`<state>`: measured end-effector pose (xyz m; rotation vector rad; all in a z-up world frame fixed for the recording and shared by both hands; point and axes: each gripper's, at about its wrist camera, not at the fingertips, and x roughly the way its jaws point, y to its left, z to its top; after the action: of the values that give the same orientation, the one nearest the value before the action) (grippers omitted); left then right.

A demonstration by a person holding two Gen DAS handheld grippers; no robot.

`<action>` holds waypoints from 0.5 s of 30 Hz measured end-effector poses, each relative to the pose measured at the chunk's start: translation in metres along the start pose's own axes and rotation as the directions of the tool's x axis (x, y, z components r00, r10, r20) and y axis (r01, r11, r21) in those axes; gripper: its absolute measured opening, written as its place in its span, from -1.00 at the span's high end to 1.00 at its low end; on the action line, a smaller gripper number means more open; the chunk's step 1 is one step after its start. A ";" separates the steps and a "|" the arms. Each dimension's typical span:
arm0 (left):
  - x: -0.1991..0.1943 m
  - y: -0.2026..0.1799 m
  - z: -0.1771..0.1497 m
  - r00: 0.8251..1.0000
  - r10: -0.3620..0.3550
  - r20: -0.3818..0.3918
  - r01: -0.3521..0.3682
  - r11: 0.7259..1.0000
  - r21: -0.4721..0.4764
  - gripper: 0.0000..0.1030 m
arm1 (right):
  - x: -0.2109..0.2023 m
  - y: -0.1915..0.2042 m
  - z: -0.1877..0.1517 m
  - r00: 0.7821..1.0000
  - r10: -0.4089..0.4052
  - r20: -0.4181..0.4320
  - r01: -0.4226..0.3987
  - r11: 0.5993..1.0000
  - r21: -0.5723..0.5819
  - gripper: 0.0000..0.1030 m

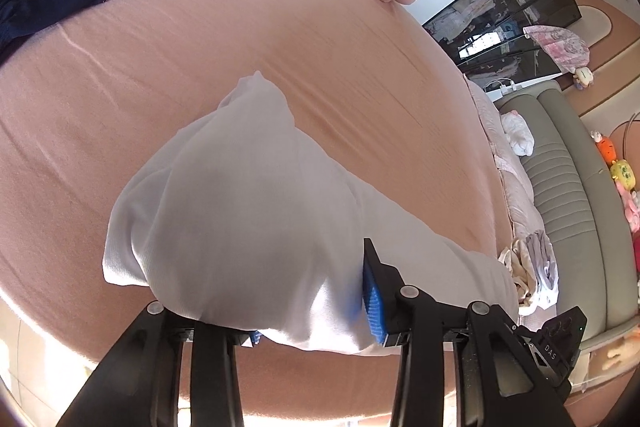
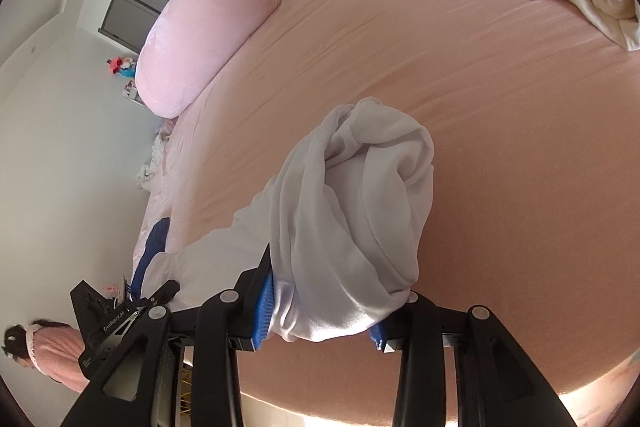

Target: Fold clothes

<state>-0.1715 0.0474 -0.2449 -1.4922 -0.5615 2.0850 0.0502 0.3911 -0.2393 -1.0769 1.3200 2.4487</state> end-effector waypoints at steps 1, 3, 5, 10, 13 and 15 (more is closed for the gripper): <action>0.002 0.002 0.003 1.000 -0.004 -0.030 0.003 1.000 -0.029 0.02 | 0.000 -0.003 0.000 1.000 0.000 -0.012 0.000 1.000 0.016 -0.03; 0.000 0.005 0.006 0.997 -0.036 -0.070 0.030 0.997 -0.076 -0.20 | -0.003 -0.009 0.002 1.000 -0.003 -0.026 0.004 0.999 0.032 -0.19; -0.008 0.002 0.006 0.997 -0.029 -0.077 0.024 0.997 -0.069 -0.38 | -0.009 -0.014 0.004 0.999 -0.011 -0.031 0.012 0.999 0.036 -0.23; -0.026 -0.011 0.005 0.993 0.104 -0.048 -0.102 0.994 0.049 -0.41 | -0.032 -0.013 0.013 0.983 -0.175 0.052 0.178 0.982 -0.069 -0.41; -0.027 -0.015 0.002 0.985 0.167 -0.047 -0.162 0.983 0.090 -0.42 | -0.039 -0.012 0.016 0.967 -0.241 0.085 0.251 0.959 -0.133 -0.41; -0.028 -0.018 -0.002 0.977 0.205 -0.050 -0.199 0.974 0.111 -0.41 | -0.039 -0.008 0.014 0.959 -0.270 0.084 0.281 0.943 -0.180 -0.41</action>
<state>-0.1592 0.0443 -0.2141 -1.6029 -0.2814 2.1748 0.0746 0.4143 -0.2144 -1.1358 0.8627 2.4070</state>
